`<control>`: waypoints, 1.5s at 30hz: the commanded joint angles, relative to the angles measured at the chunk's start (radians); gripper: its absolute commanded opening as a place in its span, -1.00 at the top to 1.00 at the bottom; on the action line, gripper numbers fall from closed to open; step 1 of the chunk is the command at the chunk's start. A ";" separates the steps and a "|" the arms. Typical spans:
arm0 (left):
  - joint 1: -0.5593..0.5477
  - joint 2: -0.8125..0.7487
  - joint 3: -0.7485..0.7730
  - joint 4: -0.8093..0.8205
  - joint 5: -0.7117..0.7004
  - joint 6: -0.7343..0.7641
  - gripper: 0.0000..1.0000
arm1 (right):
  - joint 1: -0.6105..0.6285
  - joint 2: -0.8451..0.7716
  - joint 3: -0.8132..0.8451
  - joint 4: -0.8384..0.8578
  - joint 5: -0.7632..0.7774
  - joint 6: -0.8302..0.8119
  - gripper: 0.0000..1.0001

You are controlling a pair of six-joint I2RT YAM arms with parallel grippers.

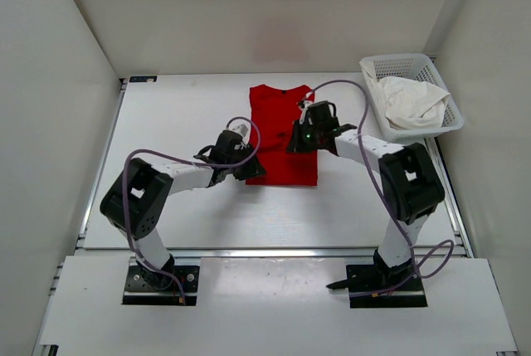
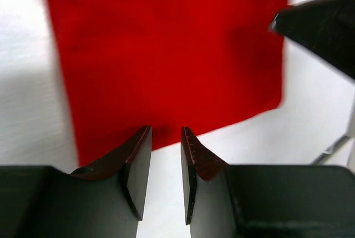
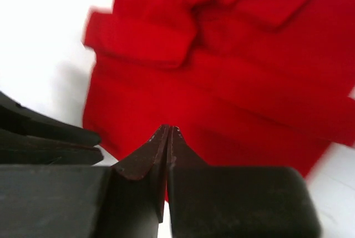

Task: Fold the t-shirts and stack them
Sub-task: Fold the folded rectangular tshirt in 1/3 of the way

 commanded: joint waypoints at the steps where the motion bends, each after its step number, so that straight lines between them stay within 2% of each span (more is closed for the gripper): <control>1: 0.007 0.009 -0.019 0.050 -0.009 -0.018 0.24 | 0.045 0.059 0.035 0.042 0.017 -0.030 1.00; 11: 0.016 0.006 -0.165 0.100 -0.006 -0.016 0.25 | 0.036 0.217 0.098 0.092 0.060 -0.008 1.00; 18: 0.019 -0.014 -0.174 0.076 -0.009 0.001 0.25 | -0.025 0.320 0.325 0.129 0.076 0.022 1.00; 20: 0.021 -0.040 -0.187 0.073 0.006 0.001 0.25 | -0.050 0.337 0.423 0.093 0.071 0.021 1.00; 22: 0.024 -0.066 -0.184 0.062 0.005 0.007 0.25 | -0.056 0.323 0.446 0.067 0.062 0.026 1.00; 29: 0.050 -0.166 -0.203 0.036 0.009 0.007 0.22 | -0.053 0.044 0.126 0.132 0.042 0.029 1.00; 31: 0.059 -0.193 -0.226 0.045 0.000 0.004 0.19 | -0.048 -0.020 -0.015 0.236 -0.007 0.056 1.00; 32: 0.062 -0.193 -0.228 0.050 -0.001 0.007 0.17 | -0.047 -0.022 -0.023 0.247 -0.027 0.058 0.99; 38: 0.073 -0.198 -0.239 0.050 0.023 -0.001 0.18 | 0.054 0.171 0.205 0.096 -0.165 0.021 1.00; 45: 0.111 -0.267 -0.311 0.060 0.031 -0.007 0.16 | 0.133 0.350 0.389 -0.024 -0.158 -0.003 0.99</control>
